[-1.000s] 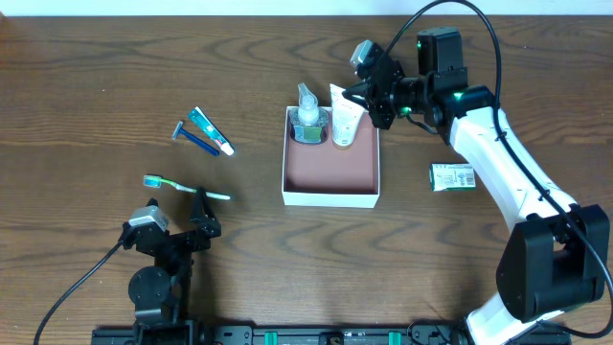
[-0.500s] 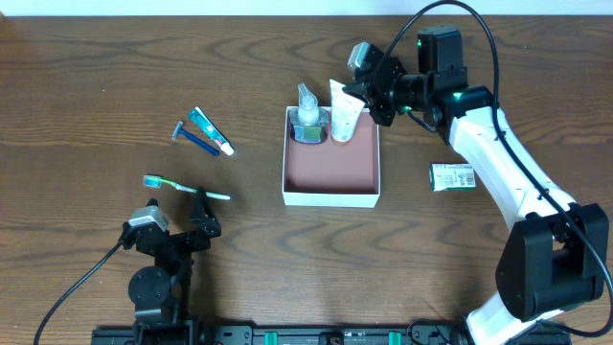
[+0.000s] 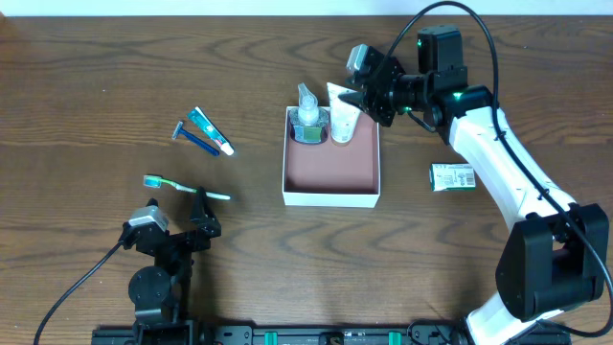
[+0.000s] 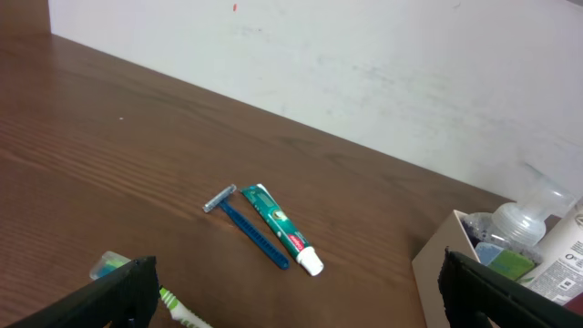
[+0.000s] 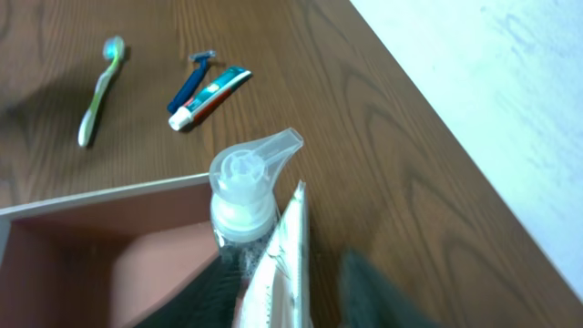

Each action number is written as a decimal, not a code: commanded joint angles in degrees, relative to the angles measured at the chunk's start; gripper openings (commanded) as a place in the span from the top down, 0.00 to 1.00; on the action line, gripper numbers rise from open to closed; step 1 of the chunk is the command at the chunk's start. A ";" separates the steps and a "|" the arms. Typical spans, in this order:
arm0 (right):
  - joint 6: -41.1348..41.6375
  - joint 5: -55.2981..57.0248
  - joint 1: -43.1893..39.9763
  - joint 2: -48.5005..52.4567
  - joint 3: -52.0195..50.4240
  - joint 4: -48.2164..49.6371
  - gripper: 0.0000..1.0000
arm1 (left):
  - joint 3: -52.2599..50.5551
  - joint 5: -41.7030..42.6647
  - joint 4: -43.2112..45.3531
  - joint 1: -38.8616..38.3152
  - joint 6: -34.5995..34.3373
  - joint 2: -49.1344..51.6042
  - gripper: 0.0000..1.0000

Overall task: Pack container
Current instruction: 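Open the right gripper to release the lotion tube upright, then move the right gripper over the green soap bar box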

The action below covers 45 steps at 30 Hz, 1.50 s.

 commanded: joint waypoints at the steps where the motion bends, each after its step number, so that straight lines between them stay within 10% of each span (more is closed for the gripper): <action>1: -0.17 -1.86 0.35 -0.04 1.03 0.11 0.54 | -0.81 0.61 -2.25 -0.17 0.94 -0.35 0.02; 24: 27.52 -3.98 -2.45 -13.84 1.22 12.87 0.01 | -0.81 0.61 -2.23 -0.17 0.94 -0.35 0.02; 45: 44.13 37.03 -14.14 -27.15 0.98 -43.23 0.01 | -0.81 0.61 -2.25 -0.17 0.94 -0.35 0.02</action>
